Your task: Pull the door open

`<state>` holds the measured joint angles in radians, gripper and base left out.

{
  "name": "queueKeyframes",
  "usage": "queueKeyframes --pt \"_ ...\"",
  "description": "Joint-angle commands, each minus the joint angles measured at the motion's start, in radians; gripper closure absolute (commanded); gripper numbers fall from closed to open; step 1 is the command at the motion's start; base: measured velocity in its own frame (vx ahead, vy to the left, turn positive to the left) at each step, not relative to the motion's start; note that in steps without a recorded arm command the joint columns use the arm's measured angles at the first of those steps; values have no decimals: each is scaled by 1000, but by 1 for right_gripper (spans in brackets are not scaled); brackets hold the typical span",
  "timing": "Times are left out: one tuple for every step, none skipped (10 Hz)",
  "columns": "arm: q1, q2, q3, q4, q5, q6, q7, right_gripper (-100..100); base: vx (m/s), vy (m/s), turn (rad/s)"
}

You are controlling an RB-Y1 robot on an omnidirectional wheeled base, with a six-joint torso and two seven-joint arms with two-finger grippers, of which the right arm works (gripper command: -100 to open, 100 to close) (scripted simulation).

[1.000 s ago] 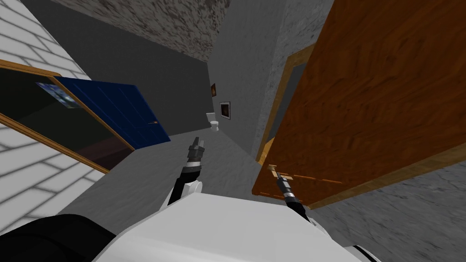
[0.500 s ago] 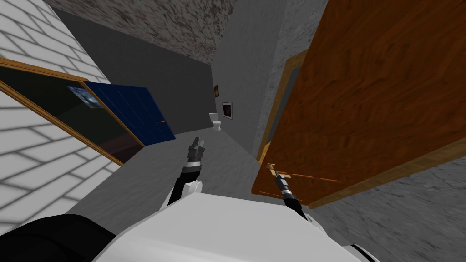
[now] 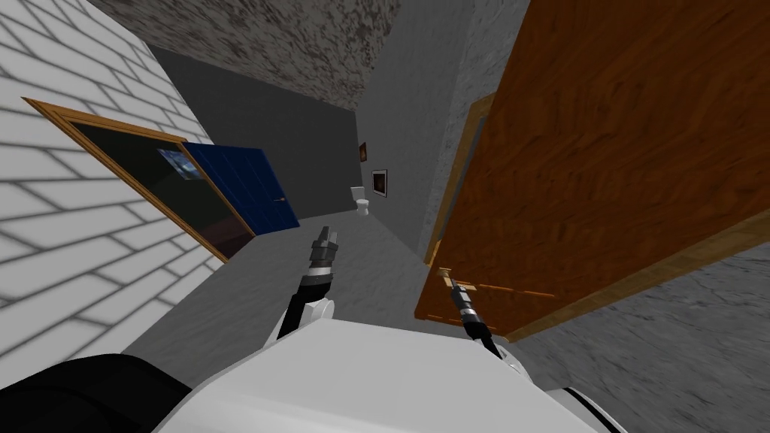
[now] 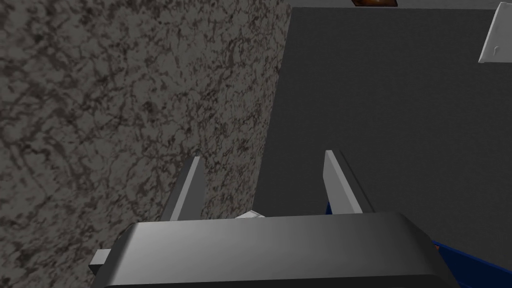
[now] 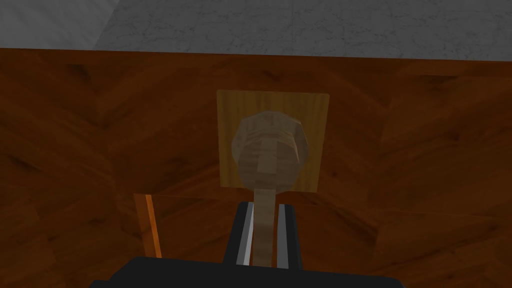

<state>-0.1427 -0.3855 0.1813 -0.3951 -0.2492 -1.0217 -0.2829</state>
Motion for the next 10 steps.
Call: queueKeyframes --pt "13 -13 13 0 3 -21 -16 100 -120 -13 120" --pt "23 -23 24 0 6 -37 -28 100 -221 -44 142" --pt "23 -23 24 1 6 -37 -28 100 -158 -50 47" --pt "23 -23 24 0 6 -37 -28 100 -57 -12 -12" --pt "41 -42 42 1 11 -65 -50 100 -116 -29 114" --pt "53 -55 56 1 14 -86 -66 100 -190 -92 211" --pt "53 -55 56 1 14 -86 -66 100 -132 -66 84" --pt "65 -67 68 1 17 -105 -81 100 -113 -30 64" --pt "65 -67 68 9 17 -105 -81 100 -87 -27 38" --pt "76 -78 79 2 20 -122 -94 100 -111 -47 80"
